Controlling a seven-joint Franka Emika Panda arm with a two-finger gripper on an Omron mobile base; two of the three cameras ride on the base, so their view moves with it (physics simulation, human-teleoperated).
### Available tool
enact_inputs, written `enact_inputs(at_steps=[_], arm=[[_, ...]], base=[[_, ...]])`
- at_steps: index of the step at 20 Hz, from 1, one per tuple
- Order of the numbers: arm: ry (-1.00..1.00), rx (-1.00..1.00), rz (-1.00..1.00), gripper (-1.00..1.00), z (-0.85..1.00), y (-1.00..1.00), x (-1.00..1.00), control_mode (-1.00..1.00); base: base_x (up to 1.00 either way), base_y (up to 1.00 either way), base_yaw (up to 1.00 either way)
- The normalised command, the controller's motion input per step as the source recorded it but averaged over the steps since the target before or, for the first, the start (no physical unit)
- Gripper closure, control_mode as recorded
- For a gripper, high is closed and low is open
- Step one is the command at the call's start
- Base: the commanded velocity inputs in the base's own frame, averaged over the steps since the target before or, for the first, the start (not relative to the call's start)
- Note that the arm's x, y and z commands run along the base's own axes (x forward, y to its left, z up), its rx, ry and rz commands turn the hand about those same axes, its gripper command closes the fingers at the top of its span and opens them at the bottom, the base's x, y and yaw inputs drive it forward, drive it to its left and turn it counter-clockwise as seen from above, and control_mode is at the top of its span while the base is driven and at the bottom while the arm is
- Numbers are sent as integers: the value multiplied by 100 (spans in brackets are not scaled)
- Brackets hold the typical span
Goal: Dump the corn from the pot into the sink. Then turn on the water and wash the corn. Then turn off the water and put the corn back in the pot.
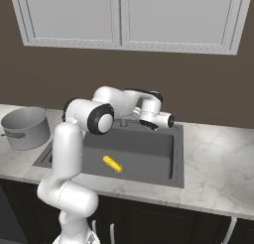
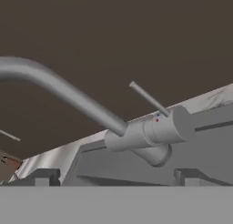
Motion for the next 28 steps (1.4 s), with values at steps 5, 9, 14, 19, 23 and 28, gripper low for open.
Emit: enact_inputs(at_steps=[5,9,14,19,23,28], arm=[[-1,0,0,-100,-15,0,31,-100],[0,0,1,-100,-8,0,38,-100],[0,0,1,-100,-12,0,38,-100],[0,0,0,-100,-23,0,30,-100],[0,0,2,-100,-19,-1,32,-100],[0,0,2,-100,-5,0,36,-100]], base=[[0,0,0],[0,0,0],[0,0,0],[0,0,0],[0,0,0],[0,0,0]])
